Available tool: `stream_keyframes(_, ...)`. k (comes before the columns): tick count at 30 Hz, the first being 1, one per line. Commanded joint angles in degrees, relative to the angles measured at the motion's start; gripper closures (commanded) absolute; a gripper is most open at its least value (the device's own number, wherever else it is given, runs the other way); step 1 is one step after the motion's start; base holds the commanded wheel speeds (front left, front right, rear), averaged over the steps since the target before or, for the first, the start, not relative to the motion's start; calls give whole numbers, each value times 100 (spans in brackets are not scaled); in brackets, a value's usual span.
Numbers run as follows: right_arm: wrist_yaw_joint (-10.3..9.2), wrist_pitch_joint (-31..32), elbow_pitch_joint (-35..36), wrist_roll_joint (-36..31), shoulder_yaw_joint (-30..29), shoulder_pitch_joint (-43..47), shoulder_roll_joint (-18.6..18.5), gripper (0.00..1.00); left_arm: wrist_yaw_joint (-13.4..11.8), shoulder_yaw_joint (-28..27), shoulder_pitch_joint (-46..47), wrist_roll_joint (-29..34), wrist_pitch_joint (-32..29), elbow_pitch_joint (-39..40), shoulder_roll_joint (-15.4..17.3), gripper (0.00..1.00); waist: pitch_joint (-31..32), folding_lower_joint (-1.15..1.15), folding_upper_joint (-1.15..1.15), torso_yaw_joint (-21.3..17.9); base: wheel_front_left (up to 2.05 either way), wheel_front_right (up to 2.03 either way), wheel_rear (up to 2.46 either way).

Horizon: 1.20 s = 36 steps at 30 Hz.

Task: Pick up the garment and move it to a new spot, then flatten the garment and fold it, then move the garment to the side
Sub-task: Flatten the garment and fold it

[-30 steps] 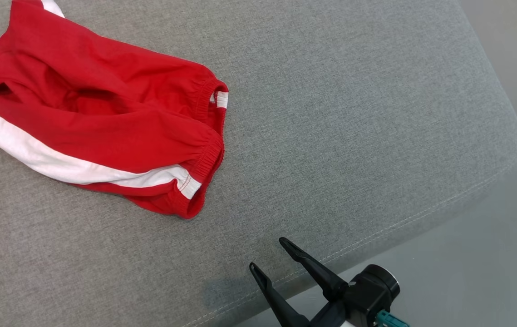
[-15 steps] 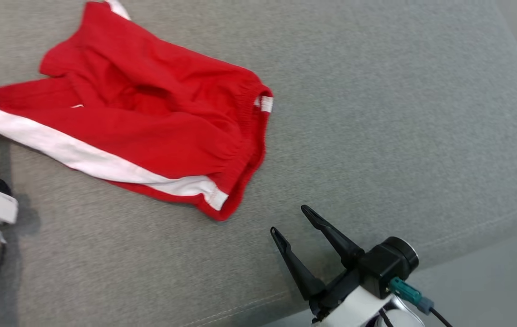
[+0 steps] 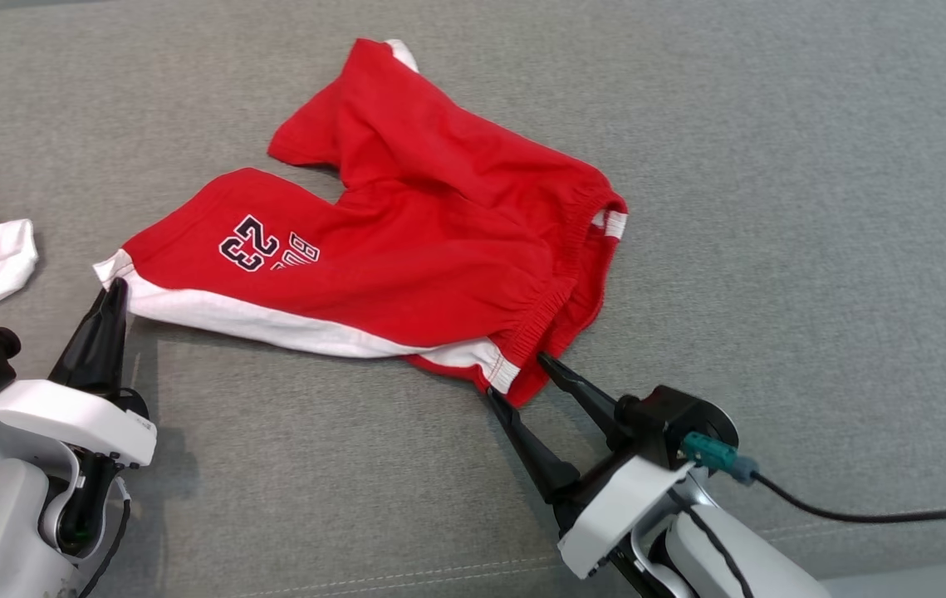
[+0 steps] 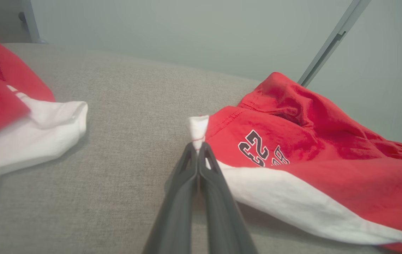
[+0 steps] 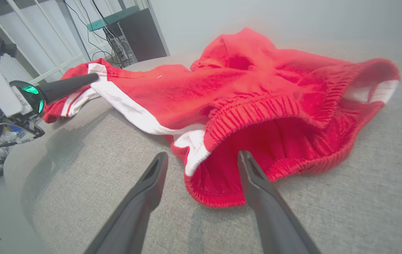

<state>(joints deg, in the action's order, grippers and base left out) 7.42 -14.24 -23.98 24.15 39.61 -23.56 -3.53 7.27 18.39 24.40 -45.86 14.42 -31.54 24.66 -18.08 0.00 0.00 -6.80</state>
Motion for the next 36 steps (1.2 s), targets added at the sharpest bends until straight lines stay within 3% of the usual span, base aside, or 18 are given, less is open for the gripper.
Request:
stream_keyframes(1, 7, -75, 33, 212, 120, -131, 65, 0, 22, -171, 138, 39, 57, 50, 217, 100, 53, 0, 0, 144, 0, 0, 0)
stream_keyframes(4, 7, -57, -373, 475, 311, -336, 65, 1, 22, -135, 171, 46, 57, -6, 185, 100, 59, 0, 0, 222, 0, 0, 0)
stream_keyframes(5, 7, -57, -487, 523, 391, -426, 65, 50, 22, -122, 175, 45, 57, -19, 177, 100, 61, 0, 0, 243, 0, 0, 0)
stream_keyframes(6, 7, -58, -580, 597, 438, -495, 65, 80, 22, -108, 175, 43, 57, -44, 167, 100, 70, 0, 0, 269, 0, 0, 0)
stream_keyframes(7, 7, -57, -693, 639, 471, -557, 65, 100, 22, -100, 170, 35, 57, -75, 158, 100, 81, 0, 0, 285, 0, 0, 0)
stream_keyframes(11, 7, -14, -1020, 780, 578, -745, 65, 100, 22, -138, 117, 3, 57, -195, 158, 100, 119, 0, 0, 326, 0, 0, 0)
stream_keyframes(18, 7, 2, -1311, 599, 270, -985, 65, 100, 22, -292, -73, 32, 58, -391, 117, 100, 275, 0, 0, 287, 0, 0, 0)
stream_keyframes(22, 7, 143, -1442, 244, -152, -1032, 65, 100, 22, -395, -311, 124, 58, -532, -155, 100, 510, 0, 0, 287, 0, 0, 0)
stream_keyframes(29, 7, 798, -923, 315, -145, -660, 65, 100, 22, -694, -800, 245, 58, -687, -718, 100, 976, 0, 0, 410, 0, 0, 0)
stream_keyframes(36, 7, 1343, -491, 710, 49, -126, -63, 100, 22, -756, -1049, 566, 58, -860, -985, 100, 1215, 0, 0, 563, 0, 0, 0)
